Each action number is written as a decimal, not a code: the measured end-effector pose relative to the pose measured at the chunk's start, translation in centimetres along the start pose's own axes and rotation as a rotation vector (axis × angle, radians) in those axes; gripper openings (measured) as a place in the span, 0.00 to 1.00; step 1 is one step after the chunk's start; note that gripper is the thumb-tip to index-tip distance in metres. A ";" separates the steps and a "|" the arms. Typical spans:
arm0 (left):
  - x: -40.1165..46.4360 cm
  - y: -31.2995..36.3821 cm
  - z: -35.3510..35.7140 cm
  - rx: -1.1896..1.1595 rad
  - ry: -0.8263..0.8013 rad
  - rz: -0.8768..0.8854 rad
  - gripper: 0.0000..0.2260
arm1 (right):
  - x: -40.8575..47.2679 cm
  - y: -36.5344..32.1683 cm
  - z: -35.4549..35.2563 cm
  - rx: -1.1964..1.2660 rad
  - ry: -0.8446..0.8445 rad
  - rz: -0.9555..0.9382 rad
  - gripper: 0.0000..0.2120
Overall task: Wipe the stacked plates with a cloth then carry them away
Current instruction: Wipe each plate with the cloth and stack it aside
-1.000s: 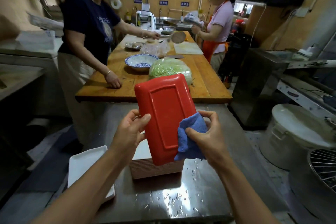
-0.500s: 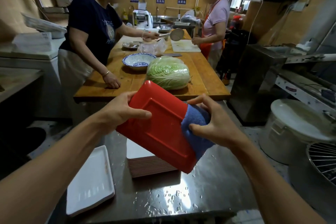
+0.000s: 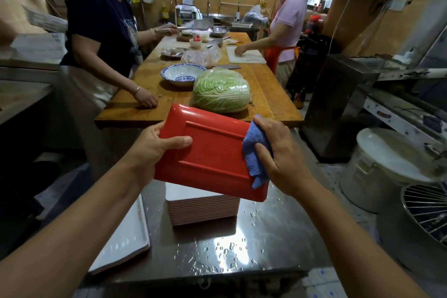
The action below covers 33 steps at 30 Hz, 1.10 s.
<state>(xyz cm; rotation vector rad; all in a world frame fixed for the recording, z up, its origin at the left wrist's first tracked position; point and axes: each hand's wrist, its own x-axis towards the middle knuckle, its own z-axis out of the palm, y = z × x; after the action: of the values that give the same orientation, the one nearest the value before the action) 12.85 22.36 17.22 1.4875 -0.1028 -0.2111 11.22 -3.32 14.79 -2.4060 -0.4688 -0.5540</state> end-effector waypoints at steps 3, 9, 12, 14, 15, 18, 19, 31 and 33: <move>0.1 -0.5 0.3 -0.048 0.060 -0.056 0.24 | -1.0 0.0 1.1 0.013 0.018 0.008 0.26; 0.1 -0.6 0.9 -0.131 0.212 -0.153 0.07 | -3.8 0.4 2.8 -0.019 0.049 -0.058 0.24; -0.1 -0.5 1.4 -0.205 0.277 -0.226 0.05 | -4.1 -0.5 3.9 -0.123 0.113 -0.092 0.24; -0.4 -0.6 1.9 -0.261 0.314 -0.251 0.04 | -3.8 -1.8 5.0 -0.208 0.110 -0.116 0.24; -0.4 -0.7 2.2 -0.283 0.332 -0.245 0.04 | -3.6 -2.6 5.6 -0.234 0.100 -0.133 0.24; -0.4 -1.3 2.7 -0.338 0.393 -0.190 0.03 | -3.2 -5.6 8.1 -0.200 0.079 -0.158 0.25; -0.5 -1.6 2.7 -0.361 0.415 -0.167 0.03 | -3.1 -6.6 8.8 -0.183 0.076 -0.156 0.25; -2.7 -2.8 0.3 -0.425 0.520 -0.035 0.04 | 2.6 -9.0 10.1 -0.146 -0.066 -0.090 0.28; -3.2 -2.7 -0.7 -0.427 0.548 -0.035 0.03 | 3.0 -7.7 9.9 -0.128 -0.045 -0.060 0.28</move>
<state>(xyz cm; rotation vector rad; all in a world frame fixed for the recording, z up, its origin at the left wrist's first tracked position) 9.67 23.53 14.69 1.0767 0.3885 0.1457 13.03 9.31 12.88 -2.5376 -0.5408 -0.5726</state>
